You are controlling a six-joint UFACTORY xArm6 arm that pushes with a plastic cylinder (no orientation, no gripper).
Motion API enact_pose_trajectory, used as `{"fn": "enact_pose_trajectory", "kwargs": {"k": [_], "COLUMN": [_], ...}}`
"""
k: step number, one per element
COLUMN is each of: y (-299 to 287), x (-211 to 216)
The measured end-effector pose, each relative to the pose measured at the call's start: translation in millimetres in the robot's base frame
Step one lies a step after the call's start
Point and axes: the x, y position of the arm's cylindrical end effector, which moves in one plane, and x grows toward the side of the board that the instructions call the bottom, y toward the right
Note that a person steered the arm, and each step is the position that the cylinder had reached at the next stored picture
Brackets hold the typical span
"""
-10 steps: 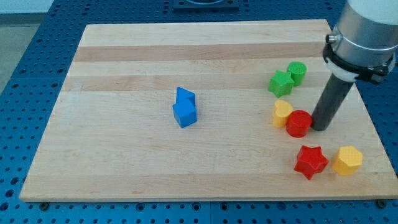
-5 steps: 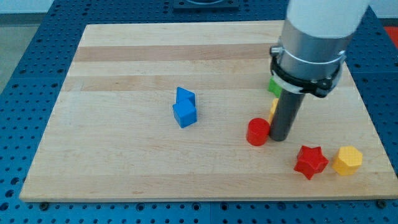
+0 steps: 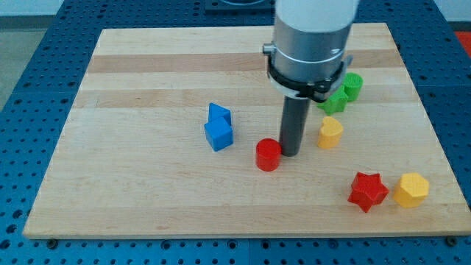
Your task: Place the red circle to the bottom right of the blue cube
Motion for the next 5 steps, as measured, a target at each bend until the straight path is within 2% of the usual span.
{"fn": "enact_pose_trajectory", "kwargs": {"k": [3, 5], "y": [-29.5, -44.7], "x": [-4.8, 27.4]}}
